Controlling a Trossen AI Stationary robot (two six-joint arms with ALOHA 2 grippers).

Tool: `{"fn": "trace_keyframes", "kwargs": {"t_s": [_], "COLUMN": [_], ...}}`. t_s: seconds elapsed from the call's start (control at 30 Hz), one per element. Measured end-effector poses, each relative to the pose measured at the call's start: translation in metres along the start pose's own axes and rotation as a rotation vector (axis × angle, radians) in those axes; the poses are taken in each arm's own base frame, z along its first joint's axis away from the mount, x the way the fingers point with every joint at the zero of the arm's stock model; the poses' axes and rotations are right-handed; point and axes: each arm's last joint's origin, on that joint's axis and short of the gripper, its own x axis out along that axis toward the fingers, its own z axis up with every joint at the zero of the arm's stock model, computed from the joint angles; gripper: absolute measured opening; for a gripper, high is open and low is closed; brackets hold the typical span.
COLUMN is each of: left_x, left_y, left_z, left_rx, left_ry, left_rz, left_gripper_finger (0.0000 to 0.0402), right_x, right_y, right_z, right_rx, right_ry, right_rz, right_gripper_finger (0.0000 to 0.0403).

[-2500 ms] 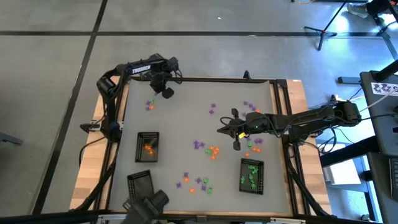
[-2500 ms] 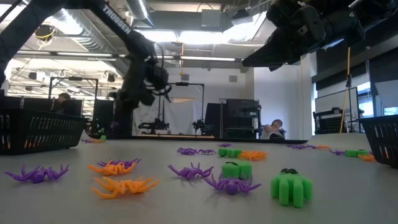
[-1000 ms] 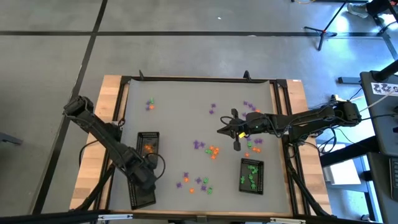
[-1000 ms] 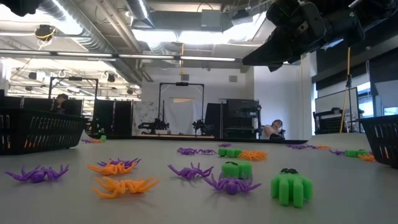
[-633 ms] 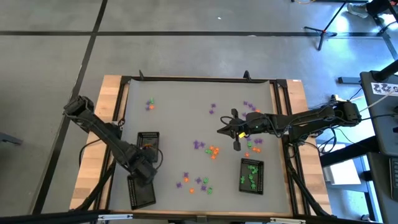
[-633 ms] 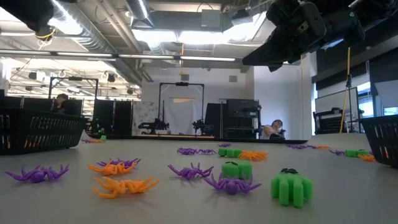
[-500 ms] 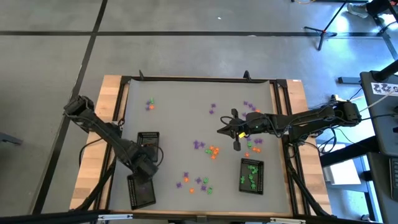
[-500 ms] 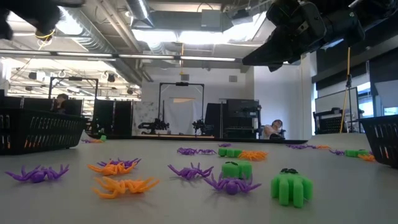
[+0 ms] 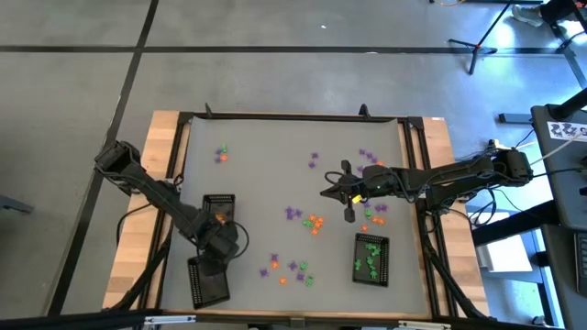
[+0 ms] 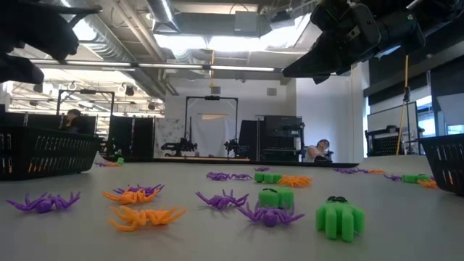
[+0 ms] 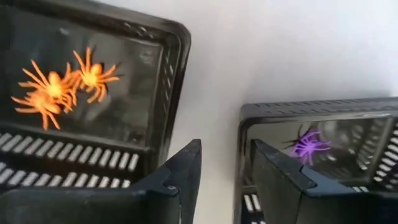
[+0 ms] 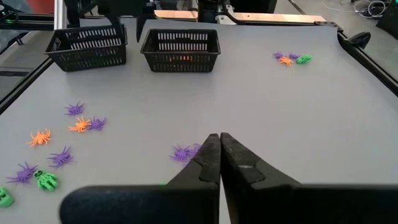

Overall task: Sort Halloween decoration
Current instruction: Adjust the black baskets, then put the purple spider toy into the bottom left black basket

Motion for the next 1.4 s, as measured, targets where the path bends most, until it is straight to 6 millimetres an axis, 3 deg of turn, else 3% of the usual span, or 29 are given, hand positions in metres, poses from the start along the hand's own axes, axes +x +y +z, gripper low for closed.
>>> {"fn": "trace_keyframes", "kwargs": {"t_s": [0.33, 0.6, 0.93, 1.17, 1.4], "left_x": [0.0, -0.002, -0.036, -0.069, -0.097], "left_y": [0.001, -0.009, -0.013, 0.023, 0.106], "left_z": [0.003, 0.01, 0.023, 0.037, 0.061], "left_rx": [0.085, 0.092, 0.113, 0.12, 0.079], "left_ry": [-0.094, -0.15, -0.208, -0.214, -0.191], "left_rz": [0.059, -0.041, -0.005, 0.312, 0.355], "left_gripper_finger": [0.0128, 0.0128, 0.0128, 0.0128, 0.0128], "right_x": [0.0, 0.0, 0.0, 0.0, 0.0], "right_y": [0.0, 0.0, 0.0, 0.0, 0.0], "right_z": [0.0, 0.0, 0.0, 0.0, 0.0], "right_rx": [-0.001, -0.001, -0.001, -0.001, -0.001], "right_ry": [0.0, 0.0, -0.001, -0.001, -0.001], "right_rz": [0.0, 0.0, 0.0, 0.0, 0.0], "right_gripper_finger": [0.0005, 0.0005, 0.0005, 0.0005, 0.0005]}}
